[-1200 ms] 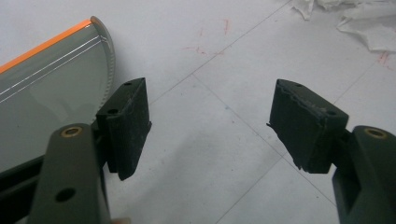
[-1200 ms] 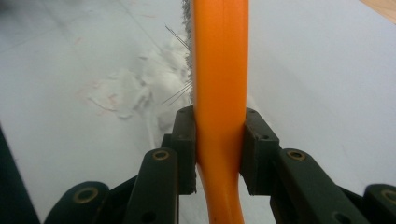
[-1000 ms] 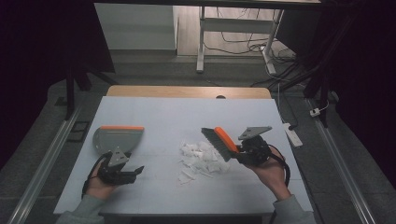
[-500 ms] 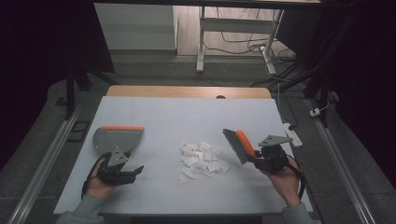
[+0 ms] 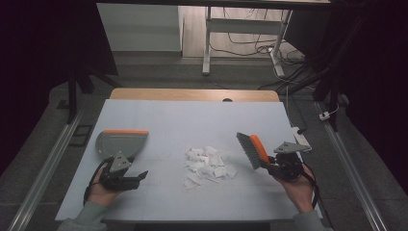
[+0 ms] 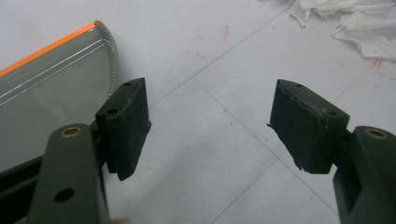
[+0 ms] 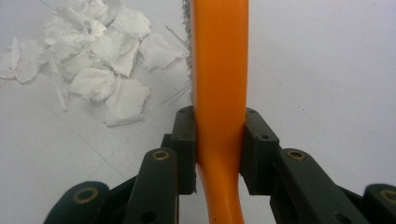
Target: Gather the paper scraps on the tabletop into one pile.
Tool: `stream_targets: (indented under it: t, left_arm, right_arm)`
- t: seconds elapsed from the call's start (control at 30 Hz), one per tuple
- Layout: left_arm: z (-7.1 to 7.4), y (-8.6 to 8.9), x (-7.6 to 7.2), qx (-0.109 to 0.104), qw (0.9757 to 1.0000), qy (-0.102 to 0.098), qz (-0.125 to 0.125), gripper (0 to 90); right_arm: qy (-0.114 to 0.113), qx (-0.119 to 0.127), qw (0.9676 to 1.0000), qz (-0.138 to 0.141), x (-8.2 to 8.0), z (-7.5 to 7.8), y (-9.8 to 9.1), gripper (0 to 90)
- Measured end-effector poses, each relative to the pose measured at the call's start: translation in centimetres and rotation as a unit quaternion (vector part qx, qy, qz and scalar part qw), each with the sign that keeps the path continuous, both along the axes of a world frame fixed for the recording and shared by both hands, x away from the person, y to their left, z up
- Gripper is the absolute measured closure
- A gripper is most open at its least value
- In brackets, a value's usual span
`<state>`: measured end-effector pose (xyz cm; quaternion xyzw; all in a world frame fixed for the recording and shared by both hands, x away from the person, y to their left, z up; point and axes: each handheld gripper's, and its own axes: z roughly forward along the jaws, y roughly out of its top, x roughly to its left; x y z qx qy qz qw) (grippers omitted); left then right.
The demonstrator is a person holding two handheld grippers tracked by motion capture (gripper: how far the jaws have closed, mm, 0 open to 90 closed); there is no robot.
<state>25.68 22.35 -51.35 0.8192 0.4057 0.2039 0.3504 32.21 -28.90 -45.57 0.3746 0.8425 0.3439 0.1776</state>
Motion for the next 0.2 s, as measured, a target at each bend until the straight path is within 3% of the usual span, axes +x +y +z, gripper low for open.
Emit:
stream_targets:
  t: [0.2]
  left_arm:
    - [0.09,-0.04,-0.04,-0.004,1.0,0.0,-0.001,29.0]
  right_arm:
    - [-0.006,0.001,1.0,0.001,-0.02,-0.1,-0.2,69.9]
